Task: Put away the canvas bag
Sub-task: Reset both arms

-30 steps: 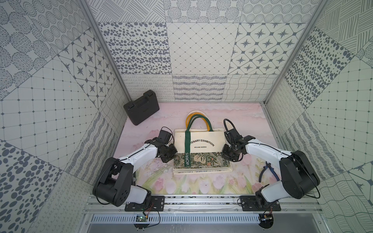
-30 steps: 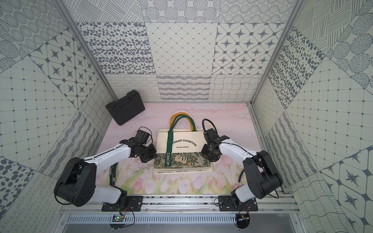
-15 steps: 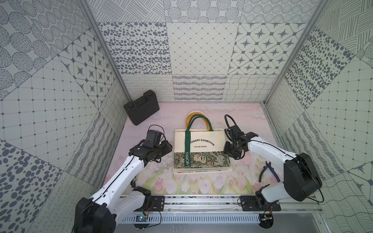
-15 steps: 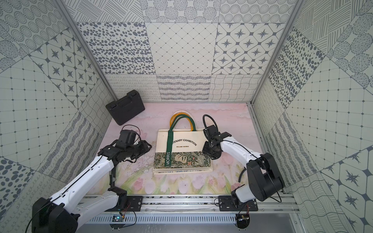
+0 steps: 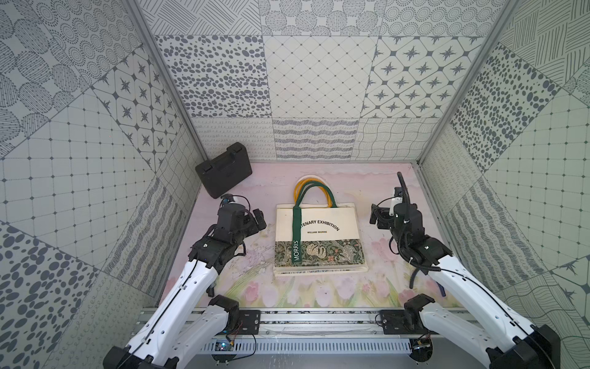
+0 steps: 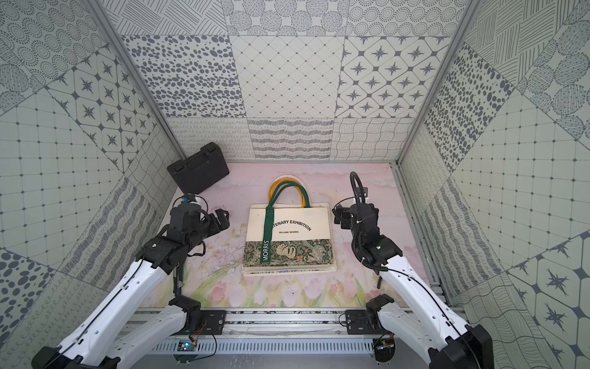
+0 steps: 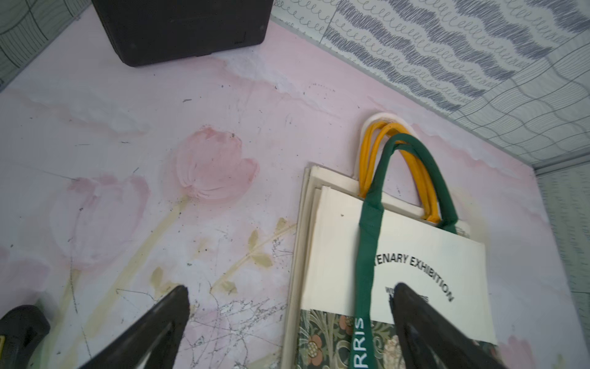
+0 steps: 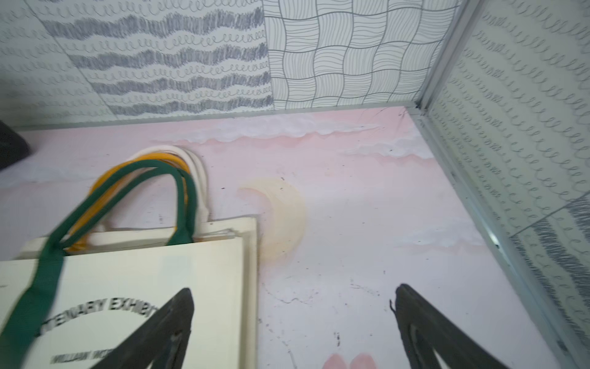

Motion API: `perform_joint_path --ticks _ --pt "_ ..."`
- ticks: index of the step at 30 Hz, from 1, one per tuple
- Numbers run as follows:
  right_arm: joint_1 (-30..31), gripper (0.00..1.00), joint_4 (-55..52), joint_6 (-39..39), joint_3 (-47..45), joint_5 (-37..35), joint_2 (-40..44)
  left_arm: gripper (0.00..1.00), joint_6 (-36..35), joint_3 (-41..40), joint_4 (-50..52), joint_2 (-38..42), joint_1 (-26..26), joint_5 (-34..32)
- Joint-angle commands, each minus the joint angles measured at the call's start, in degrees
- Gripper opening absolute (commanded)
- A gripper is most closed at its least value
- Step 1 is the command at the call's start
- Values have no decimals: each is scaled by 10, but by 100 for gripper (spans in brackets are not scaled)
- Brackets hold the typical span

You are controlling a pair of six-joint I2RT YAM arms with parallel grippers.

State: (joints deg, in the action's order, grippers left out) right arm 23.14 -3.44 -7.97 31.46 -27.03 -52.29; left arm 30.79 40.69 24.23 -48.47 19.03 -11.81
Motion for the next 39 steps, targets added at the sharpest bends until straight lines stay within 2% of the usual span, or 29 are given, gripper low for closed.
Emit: perform_joint_path --ticks 1,5,6,7,11,13,14,16,17,19,24,31,35,39 --pt "-37 99 301 108 -98 -48 -29 100 -235 -155 -343 40 -9 -52" --pt "-102 99 413 84 -135 9 -148 100 -301 -365 -730 46 -10 -84" --pt "-110 99 437 76 -138 10 -176 100 -316 -388 -782 35 -11 -94" --pt "-117 99 462 68 -141 12 -206 100 -321 -397 -798 23 -17 -103" --pt "-122 99 552 94 -133 44 -278 100 -313 -396 -752 15 -22 -84" --pt "-132 99 574 86 -129 66 -318 100 -320 -395 -760 -1 -24 -102" --pt "-139 99 623 83 -136 75 -346 100 -328 -397 -770 -14 -25 -112" --pt "-153 99 666 69 -148 81 -379 100 -340 -398 -781 -42 -37 -104" --pt "-160 99 668 66 -146 91 -384 100 -334 -397 -798 -66 -47 -92" --pt "-171 99 608 60 -133 128 -363 100 -318 -397 -857 -131 -63 -80" --pt "-199 99 590 63 -123 216 -364 99 -324 -374 -1052 -339 -72 -91" --pt "-199 99 581 80 -119 261 -362 99 -344 -304 -1054 -469 -84 -47" --pt "-199 99 574 82 -115 269 -363 99 -338 -264 -958 -446 -89 -51" --pt "-201 99 534 81 -93 277 -365 100 -314 -212 -831 -428 -125 16"
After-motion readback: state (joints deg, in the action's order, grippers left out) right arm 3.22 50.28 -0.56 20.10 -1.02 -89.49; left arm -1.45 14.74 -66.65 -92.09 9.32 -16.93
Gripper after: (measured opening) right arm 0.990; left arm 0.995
